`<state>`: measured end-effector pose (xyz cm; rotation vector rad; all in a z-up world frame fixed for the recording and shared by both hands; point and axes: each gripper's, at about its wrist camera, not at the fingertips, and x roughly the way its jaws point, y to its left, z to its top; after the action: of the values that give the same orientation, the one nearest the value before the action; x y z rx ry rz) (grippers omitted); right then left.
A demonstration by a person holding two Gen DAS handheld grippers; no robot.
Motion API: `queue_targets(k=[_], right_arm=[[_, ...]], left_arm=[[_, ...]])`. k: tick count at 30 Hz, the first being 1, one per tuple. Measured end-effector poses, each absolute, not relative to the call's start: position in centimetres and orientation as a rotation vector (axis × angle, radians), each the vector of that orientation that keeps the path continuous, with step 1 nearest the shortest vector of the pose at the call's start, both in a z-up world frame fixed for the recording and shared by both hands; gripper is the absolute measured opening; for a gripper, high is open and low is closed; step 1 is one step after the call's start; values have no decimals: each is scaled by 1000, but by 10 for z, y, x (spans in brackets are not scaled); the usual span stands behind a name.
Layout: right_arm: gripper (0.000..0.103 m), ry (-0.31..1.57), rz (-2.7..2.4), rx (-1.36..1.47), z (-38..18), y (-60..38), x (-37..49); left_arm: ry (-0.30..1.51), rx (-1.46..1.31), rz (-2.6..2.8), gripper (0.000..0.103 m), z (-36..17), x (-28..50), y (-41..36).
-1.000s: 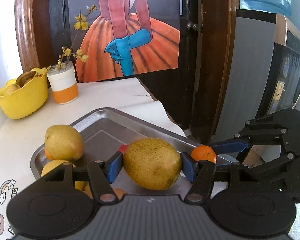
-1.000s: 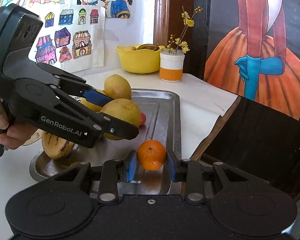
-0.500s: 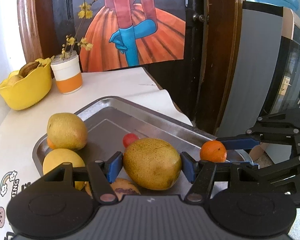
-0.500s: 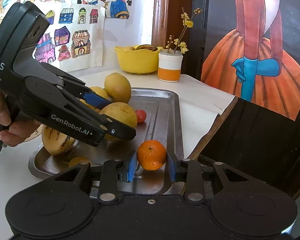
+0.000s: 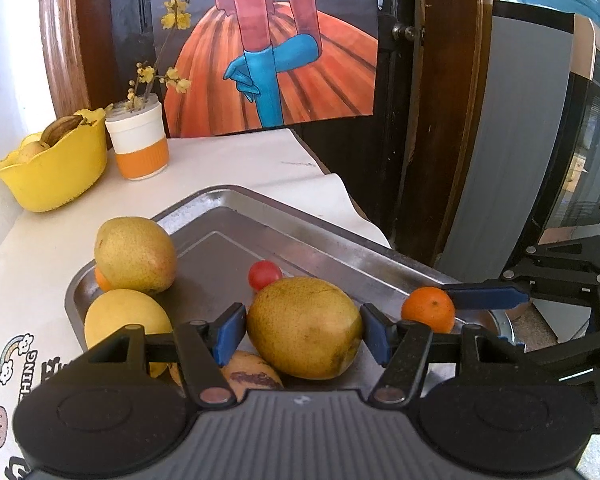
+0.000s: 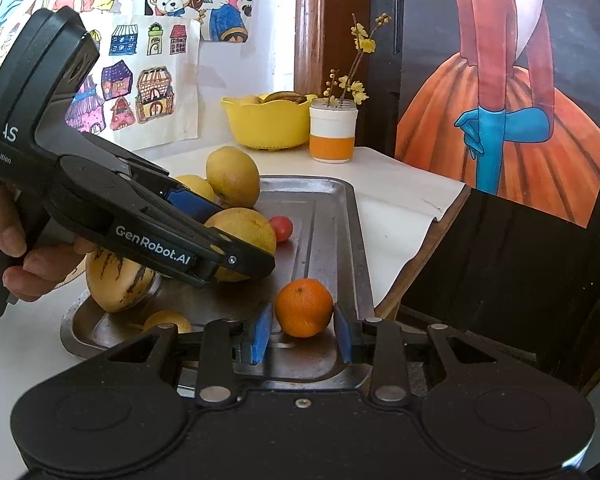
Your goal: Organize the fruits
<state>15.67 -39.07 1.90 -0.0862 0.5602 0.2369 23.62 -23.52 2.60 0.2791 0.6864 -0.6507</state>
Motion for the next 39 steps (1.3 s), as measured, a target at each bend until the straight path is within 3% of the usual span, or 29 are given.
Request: queue_targets(k=[8,17,22,28,33,39], right_arm=[[54,519,207,-64,23,-390,146],[69,436,128,18,37,-388,128],[82,395,93,35,45,-378,113],[97,367,67,30,56,-364,99],[102,355,63,33,63,-353,90],[102,350,56,55,69,-341,83]], left_arm=[[612,266,-658,71,39,224,-229],[539,140,-583,87,53,207,-201],[511,80,-525,98,60,193,-181],[486,10,-447,102,67,174,-151],[489,-70,-383,102,69,162,-127],[499,-148,-298,103,68,149,-99]])
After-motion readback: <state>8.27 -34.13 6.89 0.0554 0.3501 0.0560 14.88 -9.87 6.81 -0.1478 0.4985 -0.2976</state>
